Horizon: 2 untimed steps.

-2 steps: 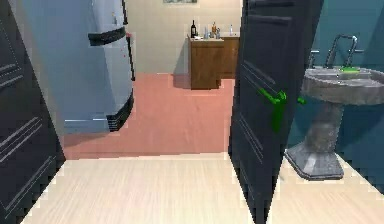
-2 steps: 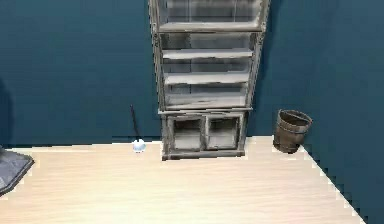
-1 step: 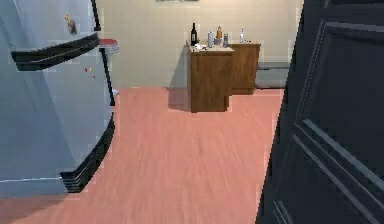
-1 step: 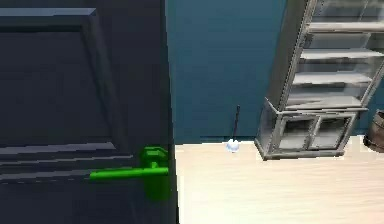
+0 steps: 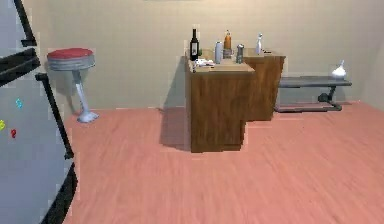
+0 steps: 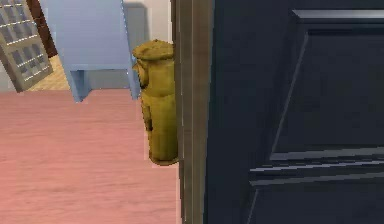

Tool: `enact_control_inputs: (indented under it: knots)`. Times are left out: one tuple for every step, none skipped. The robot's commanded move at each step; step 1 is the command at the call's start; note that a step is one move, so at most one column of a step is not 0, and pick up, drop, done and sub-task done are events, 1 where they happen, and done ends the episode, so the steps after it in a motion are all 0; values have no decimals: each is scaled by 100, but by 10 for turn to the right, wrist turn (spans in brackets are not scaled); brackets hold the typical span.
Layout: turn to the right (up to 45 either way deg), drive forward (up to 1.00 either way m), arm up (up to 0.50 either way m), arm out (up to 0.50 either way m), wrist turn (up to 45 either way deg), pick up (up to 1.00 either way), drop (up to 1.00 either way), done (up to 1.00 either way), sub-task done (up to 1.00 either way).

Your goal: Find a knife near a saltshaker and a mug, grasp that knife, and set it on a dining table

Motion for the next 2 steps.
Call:
enact_control_inputs:
  knots:
    - [0, 100, 0, 0, 0, 0, 0, 0, 0]
    - [0, 50, 0, 0, 0, 0, 0, 0, 0]
